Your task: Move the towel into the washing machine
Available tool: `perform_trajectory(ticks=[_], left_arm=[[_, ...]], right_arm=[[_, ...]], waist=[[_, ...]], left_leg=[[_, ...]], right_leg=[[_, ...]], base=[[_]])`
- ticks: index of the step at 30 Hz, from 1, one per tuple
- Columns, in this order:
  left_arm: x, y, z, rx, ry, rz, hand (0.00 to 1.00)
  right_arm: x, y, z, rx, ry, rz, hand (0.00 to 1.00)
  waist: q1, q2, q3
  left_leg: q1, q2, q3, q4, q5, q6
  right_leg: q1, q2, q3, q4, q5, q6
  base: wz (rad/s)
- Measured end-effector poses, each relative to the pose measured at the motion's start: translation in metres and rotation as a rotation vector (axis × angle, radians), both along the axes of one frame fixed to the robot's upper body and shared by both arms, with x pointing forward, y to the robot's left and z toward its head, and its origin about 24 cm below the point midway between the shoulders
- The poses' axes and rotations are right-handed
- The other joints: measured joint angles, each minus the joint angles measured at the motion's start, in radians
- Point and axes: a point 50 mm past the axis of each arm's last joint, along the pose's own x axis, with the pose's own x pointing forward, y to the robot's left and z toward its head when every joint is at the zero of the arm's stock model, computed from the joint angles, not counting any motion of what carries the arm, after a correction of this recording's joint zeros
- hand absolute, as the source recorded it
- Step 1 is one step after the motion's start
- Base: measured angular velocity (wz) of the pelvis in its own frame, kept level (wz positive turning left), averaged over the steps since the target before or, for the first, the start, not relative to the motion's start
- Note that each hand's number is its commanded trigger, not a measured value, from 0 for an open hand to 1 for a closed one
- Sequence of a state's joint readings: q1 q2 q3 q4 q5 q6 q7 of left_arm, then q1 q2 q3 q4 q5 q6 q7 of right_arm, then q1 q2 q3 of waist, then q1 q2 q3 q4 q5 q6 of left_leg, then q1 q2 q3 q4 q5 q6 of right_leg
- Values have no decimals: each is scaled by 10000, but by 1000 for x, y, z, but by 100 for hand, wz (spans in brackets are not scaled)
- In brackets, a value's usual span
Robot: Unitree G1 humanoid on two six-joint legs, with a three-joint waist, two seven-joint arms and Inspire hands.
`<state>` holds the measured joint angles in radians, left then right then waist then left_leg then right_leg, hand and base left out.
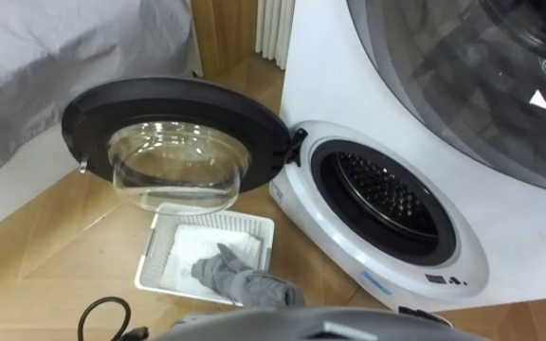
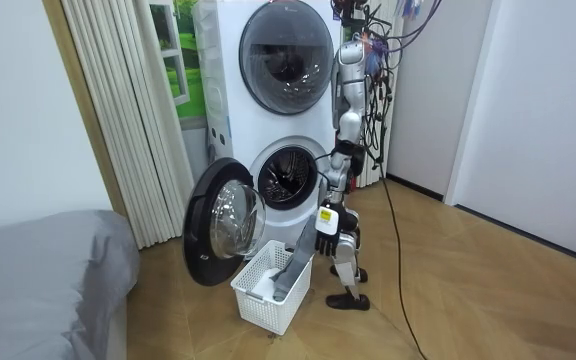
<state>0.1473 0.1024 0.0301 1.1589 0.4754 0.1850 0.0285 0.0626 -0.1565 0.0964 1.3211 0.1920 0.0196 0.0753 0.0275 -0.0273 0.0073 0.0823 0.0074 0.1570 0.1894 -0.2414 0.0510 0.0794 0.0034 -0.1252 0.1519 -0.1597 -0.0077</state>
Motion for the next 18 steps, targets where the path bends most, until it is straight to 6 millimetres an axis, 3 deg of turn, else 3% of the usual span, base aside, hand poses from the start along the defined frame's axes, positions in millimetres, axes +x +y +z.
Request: perform_trajectory(ticks=[7, 11, 13, 18], left_arm=[[18, 4, 2, 82, -527, -203, 0], [36, 5, 5, 292, -1138, -524, 0], [53, 5, 8, 340, -1738, -615, 0], [94, 0, 16, 502, -2969, -1395, 0]], right_arm=[[6, 0, 1, -7, -135, 65, 0], [20, 1, 2, -34, -367, 554, 0], [31, 2, 3, -57, -535, 721, 0], [64, 6, 9, -112, -1167, 1279, 0]], waist=[[-33, 18, -8], [-104, -31, -9], [-164, -63, 67], [-238, -7, 147]], left_leg=[[-376, 16, -23, 85, 1, -2], [-902, 43, -48, 251, 5, 1], [-1284, 69, -51, 507, 6, 1], [-2321, 104, -49, 1099, 5, 1]], right_leg=[[-327, -10, -106, -1, 8, -12], [-926, -41, -141, 234, 15, -24], [-1261, -62, -169, 389, 15, -24], [-2362, -154, -144, 982, 3, -57]], base=[[1], [1], [0], [-7]])
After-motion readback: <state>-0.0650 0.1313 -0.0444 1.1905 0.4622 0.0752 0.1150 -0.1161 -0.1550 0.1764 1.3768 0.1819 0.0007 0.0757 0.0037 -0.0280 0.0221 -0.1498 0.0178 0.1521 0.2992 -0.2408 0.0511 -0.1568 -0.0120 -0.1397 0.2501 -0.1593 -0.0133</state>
